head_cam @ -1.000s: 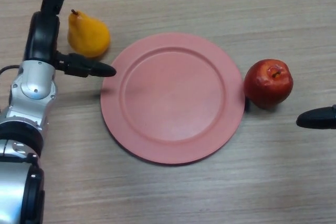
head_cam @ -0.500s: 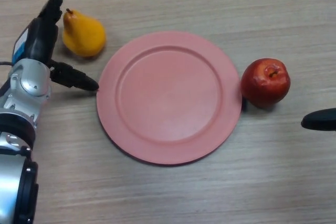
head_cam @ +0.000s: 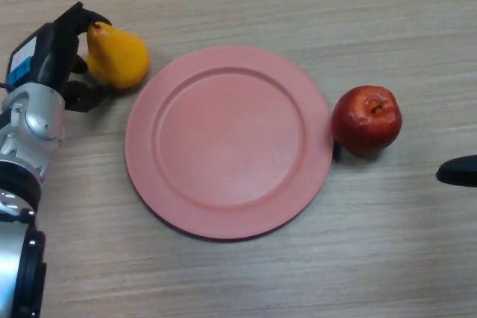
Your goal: Pick up the red apple and place it on the plate
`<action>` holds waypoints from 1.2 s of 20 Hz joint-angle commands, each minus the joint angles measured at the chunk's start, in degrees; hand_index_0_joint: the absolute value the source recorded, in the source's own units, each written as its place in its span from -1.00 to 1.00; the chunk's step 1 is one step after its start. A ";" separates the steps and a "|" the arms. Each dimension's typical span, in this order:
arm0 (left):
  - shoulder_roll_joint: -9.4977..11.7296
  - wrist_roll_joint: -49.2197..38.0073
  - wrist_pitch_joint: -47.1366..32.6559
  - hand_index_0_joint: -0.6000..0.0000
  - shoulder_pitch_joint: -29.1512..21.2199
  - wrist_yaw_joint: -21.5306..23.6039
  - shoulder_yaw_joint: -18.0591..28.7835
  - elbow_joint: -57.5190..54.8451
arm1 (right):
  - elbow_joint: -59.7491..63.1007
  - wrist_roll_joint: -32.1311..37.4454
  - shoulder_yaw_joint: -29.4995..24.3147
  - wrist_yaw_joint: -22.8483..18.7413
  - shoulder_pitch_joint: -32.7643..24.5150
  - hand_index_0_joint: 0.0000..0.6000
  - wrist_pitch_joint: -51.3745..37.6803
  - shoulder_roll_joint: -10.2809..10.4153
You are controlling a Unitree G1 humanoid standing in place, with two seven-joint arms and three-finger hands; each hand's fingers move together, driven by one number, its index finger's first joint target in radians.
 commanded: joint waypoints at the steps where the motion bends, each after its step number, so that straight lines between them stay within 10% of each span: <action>1: 4.55 2.00 -3.19 -1.00 -3.09 5.92 -0.50 -2.17 | -3.54 1.58 -2.93 -1.85 -1.43 -1.00 -4.54 -2.69; 3: 5.66 2.42 -5.06 -1.00 -3.46 8.17 0.07 -3.50 | -3.61 1.20 -2.38 -2.07 -1.21 -1.00 -5.01 -2.54; 5: 6.19 2.85 -5.66 -1.00 -3.47 9.39 0.06 -4.55 | -3.72 1.30 -2.29 -2.13 -1.40 -0.17 -4.75 -2.57; 7: 8.07 3.27 -8.49 -1.00 -2.58 12.48 0.92 -10.67 | -3.95 1.35 -1.81 -2.21 -1.95 -1.00 -4.23 -2.93; 9: 8.65 3.81 -8.81 -1.00 -1.96 12.31 0.81 -12.79 | -3.85 1.19 -1.47 -2.31 -1.98 -0.17 -4.36 -2.83; 11: 11.14 4.56 -9.70 -1.00 2.68 10.27 2.04 -24.54 | -4.28 1.20 -0.45 -2.49 -2.16 -1.00 -3.47 -2.62; 16: 8.32 -20.08 -1.19 -1.00 19.68 -16.48 11.88 -56.70 | -3.21 1.15 -0.26 -1.95 -2.02 -1.00 -4.85 -1.99; 24: 9.65 -27.29 6.59 -1.00 28.51 -19.58 15.02 -73.04 | -1.65 3.00 -0.41 -2.46 -1.18 -1.00 -6.83 -1.62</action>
